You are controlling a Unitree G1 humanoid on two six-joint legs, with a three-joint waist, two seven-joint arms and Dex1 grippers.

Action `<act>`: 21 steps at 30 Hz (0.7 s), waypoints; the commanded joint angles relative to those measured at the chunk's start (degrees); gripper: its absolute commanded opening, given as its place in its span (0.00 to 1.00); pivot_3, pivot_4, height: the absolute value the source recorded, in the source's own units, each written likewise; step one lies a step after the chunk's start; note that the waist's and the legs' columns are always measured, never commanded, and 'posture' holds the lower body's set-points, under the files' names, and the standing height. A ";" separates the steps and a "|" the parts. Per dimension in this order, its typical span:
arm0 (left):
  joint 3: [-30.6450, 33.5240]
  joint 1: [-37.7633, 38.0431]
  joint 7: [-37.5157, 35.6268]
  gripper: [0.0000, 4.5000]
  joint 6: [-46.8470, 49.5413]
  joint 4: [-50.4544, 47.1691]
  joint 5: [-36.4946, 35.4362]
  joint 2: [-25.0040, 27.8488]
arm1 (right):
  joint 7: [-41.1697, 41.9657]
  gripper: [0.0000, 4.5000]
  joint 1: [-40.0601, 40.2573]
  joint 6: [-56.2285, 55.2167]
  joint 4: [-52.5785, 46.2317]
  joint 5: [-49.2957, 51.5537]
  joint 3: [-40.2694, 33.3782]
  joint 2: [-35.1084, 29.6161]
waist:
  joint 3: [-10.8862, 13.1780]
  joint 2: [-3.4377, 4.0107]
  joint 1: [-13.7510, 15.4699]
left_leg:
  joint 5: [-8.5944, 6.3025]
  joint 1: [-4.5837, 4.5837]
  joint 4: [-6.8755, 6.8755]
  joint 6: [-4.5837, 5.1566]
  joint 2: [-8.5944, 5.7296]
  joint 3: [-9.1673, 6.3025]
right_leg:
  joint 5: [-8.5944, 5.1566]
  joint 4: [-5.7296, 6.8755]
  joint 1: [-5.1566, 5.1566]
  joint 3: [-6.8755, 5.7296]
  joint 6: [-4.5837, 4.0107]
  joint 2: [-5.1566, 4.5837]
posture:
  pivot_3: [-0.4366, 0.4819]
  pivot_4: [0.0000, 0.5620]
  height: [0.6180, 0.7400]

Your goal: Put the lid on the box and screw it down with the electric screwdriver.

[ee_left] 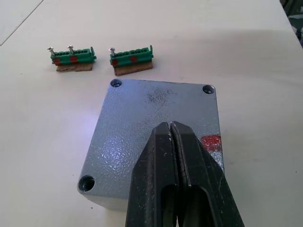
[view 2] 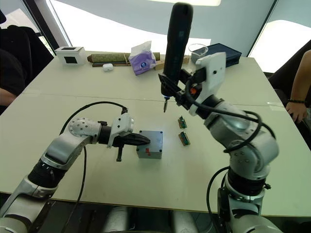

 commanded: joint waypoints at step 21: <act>9.08 0.90 -1.98 0.00 0.26 -8.86 -12.21 3.28 | -22.15 0.42 -2.60 28.23 42.87 27.57 9.89 -33.40 | 0.67 0.19 -0.39 | -0.04 -0.66 0.11 0.10 -0.01 0.05 | 0.03 0.01 -0.71 0.15 0.04 0.03 | 0.48 0.27 0.85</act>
